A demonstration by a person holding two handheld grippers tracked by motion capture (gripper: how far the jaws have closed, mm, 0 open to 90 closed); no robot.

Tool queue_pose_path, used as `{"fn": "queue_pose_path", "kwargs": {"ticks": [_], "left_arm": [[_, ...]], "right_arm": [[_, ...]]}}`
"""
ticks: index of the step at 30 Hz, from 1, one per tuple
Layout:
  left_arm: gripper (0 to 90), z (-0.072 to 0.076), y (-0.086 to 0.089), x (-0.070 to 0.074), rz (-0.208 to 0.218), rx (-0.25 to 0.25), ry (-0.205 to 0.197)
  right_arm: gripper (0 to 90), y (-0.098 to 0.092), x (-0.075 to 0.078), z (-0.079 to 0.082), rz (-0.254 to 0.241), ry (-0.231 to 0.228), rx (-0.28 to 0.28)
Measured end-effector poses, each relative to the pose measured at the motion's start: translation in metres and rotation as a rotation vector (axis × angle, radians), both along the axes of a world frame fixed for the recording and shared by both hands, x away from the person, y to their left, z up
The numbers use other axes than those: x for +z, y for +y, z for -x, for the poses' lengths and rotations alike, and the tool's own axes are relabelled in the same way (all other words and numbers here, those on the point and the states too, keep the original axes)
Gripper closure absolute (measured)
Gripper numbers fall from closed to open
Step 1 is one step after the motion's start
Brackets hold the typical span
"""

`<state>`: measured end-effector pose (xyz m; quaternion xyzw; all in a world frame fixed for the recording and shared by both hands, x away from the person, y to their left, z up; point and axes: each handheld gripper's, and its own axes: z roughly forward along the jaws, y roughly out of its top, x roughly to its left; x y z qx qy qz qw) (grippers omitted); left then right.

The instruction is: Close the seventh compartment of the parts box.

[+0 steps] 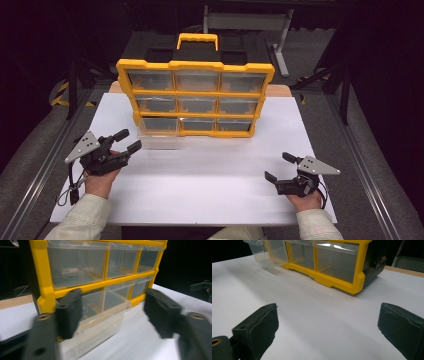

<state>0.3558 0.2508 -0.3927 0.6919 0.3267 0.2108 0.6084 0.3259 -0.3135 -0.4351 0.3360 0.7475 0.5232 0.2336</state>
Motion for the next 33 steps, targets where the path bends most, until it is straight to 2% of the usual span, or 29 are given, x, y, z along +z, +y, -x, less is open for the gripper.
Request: {"fn": "queue_pose_path", "kwargs": {"ticks": [1,2,3,6,12,16,26,33], "left_arm": [[49.6,-0.001,-0.001,0.0,0.002,-0.006,0.004],[66.0,-0.002,-0.002,0.001,0.004,-0.02,0.016],[66.0,-0.002,-0.002,0.001,0.004,-0.029,0.021],[89.2,-0.005,-0.003,0.003,0.013,-0.065,0.033],[89.4,-0.009,-0.008,0.006,0.021,-0.109,0.036],[89.4,-0.013,-0.014,0.006,-0.019,-0.138,0.053],[89.4,-0.024,-0.021,-0.008,-0.08,-0.169,0.151],[89.4,-0.028,-0.024,-0.016,-0.113,-0.183,0.196]], "right_arm": [[3.8,0.0,0.0,0.0,0.0,0.001,0.0],[3.8,0.0,0.0,0.0,0.0,0.001,0.0],[3.8,0.0,0.0,0.0,0.0,0.001,0.0],[3.9,0.0,0.0,0.0,-0.001,0.004,0.0],[3.9,0.0,-0.001,-0.001,-0.003,0.007,0.001],[3.9,-0.001,0.0,0.0,-0.012,0.007,0.004],[3.7,-0.002,-0.001,-0.001,-0.028,0.008,0.013],[3.7,-0.002,0.0,0.0,-0.033,0.008,0.017]]}}
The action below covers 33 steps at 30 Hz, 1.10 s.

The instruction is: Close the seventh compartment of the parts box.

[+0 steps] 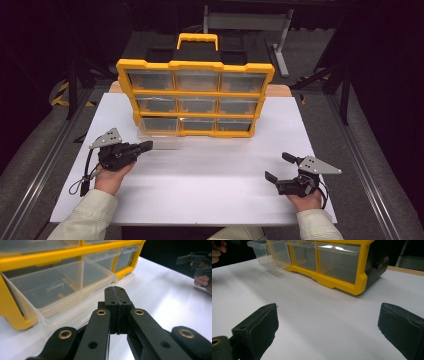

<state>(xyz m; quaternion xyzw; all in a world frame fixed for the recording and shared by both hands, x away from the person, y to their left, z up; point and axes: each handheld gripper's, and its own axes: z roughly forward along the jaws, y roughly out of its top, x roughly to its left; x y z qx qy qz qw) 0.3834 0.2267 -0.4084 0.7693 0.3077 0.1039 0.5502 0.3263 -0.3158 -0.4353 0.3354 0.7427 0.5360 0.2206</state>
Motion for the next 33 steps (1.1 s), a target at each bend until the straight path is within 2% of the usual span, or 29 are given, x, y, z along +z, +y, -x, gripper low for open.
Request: {"fn": "queue_pose_path", "kwargs": {"ticks": [6,8,20,23,24,25,33], "left_arm": [[89.4,-0.003,-0.008,-0.008,-0.063,-0.029,0.03],[89.4,-0.004,-0.009,-0.011,-0.065,-0.029,0.051],[89.3,-0.013,-0.009,-0.021,-0.1,-0.004,0.13],[89.3,-0.017,-0.009,-0.024,-0.12,0.008,0.152],[89.3,-0.017,-0.01,-0.024,-0.129,0.019,0.17],[89.4,-0.019,-0.009,-0.025,-0.138,0.019,0.163],[89.4,-0.023,-0.006,-0.024,-0.1,0.045,0.164]], "right_arm": [[3.6,0.0,0.0,0.0,-0.001,0.004,0.003],[3.6,0.0,-0.001,0.0,-0.003,0.005,0.003],[3.6,0.001,-0.001,-0.001,-0.004,0.012,0.014],[3.6,0.001,-0.001,-0.001,-0.003,0.012,0.014],[3.6,0.001,-0.001,-0.001,-0.003,0.014,0.013],[3.6,0.001,-0.002,-0.001,-0.003,0.015,0.015],[3.6,0.001,-0.002,-0.002,-0.004,0.018,0.017]]}}
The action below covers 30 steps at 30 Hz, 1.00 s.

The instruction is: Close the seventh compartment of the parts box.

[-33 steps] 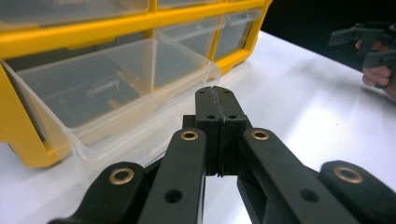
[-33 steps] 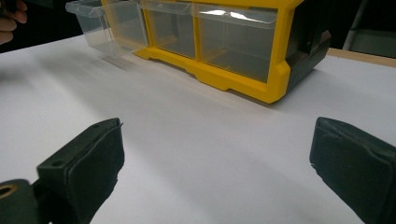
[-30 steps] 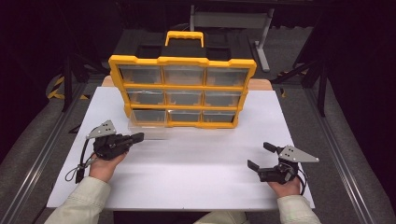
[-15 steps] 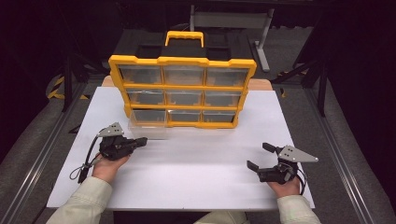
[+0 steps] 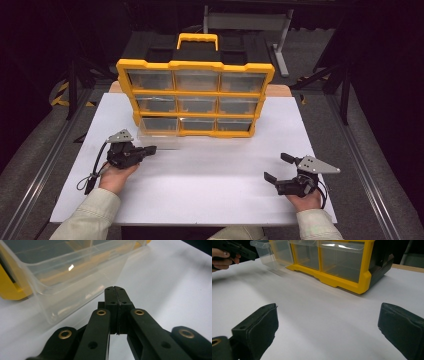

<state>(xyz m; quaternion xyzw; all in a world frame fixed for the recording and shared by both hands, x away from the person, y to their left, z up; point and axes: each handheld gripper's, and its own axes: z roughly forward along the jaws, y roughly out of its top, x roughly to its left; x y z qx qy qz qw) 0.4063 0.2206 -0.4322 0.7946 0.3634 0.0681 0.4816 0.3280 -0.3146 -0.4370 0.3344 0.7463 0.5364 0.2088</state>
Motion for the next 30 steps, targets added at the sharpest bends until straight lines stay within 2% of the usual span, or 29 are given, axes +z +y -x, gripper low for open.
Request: {"fn": "queue_pose_path", "kwargs": {"ticks": [6,9,17,30], "left_arm": [[89.3,-0.007,0.002,-0.002,0.017,0.042,0.014],[89.3,-0.01,0.002,-0.001,0.013,0.058,0.001],[89.3,-0.016,-0.001,-0.003,0.026,0.109,0.006],[89.3,-0.028,-0.006,-0.005,0.046,0.147,0.001]], "right_arm": [[3.6,0.0,0.0,0.0,-0.002,0.0,0.002],[3.6,0.0,0.0,0.0,-0.004,0.002,0.003],[3.6,0.0,0.0,0.0,-0.004,0.003,0.004],[3.6,0.0,-0.001,-0.001,-0.009,0.005,0.008]]}}
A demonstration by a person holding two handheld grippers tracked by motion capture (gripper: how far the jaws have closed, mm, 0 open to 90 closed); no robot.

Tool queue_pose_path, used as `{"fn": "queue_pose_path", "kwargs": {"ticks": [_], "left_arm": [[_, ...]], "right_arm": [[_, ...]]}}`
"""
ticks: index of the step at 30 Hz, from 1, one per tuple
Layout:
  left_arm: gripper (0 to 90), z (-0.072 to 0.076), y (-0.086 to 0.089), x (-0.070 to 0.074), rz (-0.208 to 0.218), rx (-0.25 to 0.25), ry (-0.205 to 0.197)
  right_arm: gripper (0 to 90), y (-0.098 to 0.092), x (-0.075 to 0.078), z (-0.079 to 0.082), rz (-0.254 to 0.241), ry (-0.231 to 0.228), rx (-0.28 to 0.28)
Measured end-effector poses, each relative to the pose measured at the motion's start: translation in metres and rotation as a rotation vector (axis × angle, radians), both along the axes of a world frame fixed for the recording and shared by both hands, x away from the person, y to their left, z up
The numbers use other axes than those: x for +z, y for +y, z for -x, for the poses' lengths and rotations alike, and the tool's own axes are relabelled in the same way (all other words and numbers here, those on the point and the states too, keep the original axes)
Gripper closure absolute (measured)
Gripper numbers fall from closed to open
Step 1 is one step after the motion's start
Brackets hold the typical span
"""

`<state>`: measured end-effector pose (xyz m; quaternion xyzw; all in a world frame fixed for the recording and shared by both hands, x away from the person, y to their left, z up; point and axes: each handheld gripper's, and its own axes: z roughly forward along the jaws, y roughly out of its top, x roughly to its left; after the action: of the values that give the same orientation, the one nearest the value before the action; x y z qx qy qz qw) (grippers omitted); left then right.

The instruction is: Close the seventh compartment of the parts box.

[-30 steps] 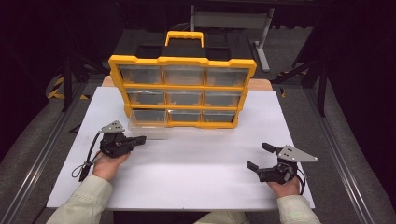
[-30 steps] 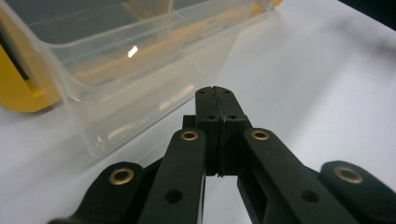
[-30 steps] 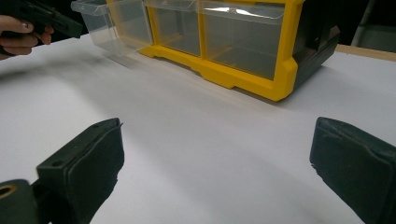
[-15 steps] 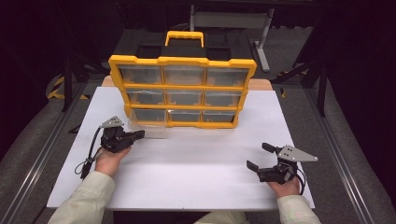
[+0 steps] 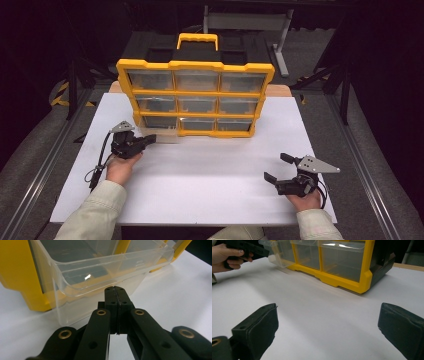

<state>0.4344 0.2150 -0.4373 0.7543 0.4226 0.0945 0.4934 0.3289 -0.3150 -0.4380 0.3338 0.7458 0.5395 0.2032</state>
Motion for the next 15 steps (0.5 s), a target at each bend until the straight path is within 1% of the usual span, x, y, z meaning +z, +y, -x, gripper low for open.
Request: {"fn": "queue_pose_path", "kwargs": {"ticks": [1,8,11,12,14,15], "left_arm": [[89.3,-0.001,-0.0011,-0.0005,-0.001,0.005,-0.007],[89.3,-0.0055,-0.004,-0.0021,0.007,0.028,-0.016],[89.3,-0.007,-0.0057,-0.003,0.011,0.048,-0.021],[89.4,-0.0075,-0.006,-0.003,0.0,0.057,-0.029],[89.4,-0.0079,-0.0068,-0.0034,0.007,0.065,-0.03],[89.4,-0.009,-0.0078,-0.0038,0.008,0.081,-0.034]], "right_arm": [[3.6,0.0,0.0,0.0,0.0,0.0,0.0],[3.6,-0.0004,0.0,0.0001,0.0,0.004,-0.001],[3.6,-0.0004,-0.0002,0.0,-0.002,0.002,0.0],[3.6,-0.0004,-0.0001,0.0,-0.002,0.003,-0.001],[3.6,-0.0005,-0.0003,-0.0001,-0.002,0.003,0.001],[3.6,-0.0004,-0.0003,-0.0002,-0.002,0.003,0.001]]}}
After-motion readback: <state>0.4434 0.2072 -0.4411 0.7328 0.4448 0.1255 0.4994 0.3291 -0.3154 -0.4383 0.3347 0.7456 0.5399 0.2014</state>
